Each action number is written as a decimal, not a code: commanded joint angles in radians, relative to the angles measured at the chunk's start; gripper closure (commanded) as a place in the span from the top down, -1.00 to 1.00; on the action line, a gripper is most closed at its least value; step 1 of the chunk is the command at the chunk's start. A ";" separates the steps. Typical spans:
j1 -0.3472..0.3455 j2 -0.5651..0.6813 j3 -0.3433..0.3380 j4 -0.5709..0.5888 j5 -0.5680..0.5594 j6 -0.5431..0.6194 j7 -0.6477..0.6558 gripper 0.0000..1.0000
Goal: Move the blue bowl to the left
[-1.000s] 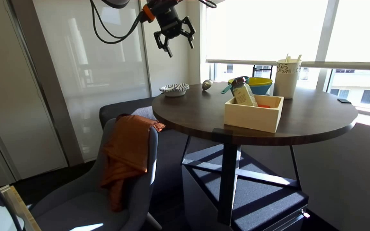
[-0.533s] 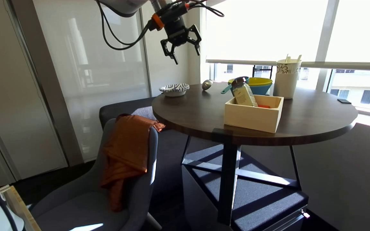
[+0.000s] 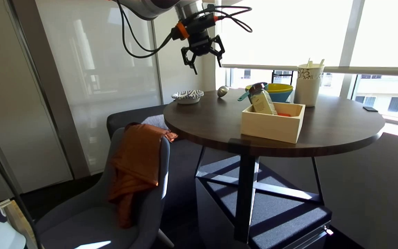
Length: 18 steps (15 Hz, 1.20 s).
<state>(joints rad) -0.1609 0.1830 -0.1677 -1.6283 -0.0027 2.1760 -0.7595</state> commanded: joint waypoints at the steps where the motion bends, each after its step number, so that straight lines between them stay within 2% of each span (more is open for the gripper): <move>1: -0.019 0.046 0.012 0.053 -0.038 -0.012 0.013 1.00; 5: -0.041 0.130 0.014 0.150 -0.075 0.001 -0.045 1.00; 8: -0.042 0.227 0.004 0.268 -0.172 -0.038 -0.029 1.00; 14: -0.078 0.406 0.039 0.500 -0.158 -0.158 -0.101 1.00; 16: -0.083 0.454 0.043 0.564 -0.160 -0.191 -0.098 0.85; 17: -0.085 0.472 0.043 0.586 -0.159 -0.203 -0.083 0.95; 18: -0.086 0.487 0.041 0.610 -0.158 -0.206 -0.062 0.93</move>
<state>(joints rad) -0.2236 0.5880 -0.1463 -1.1545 -0.1592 2.0257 -0.8342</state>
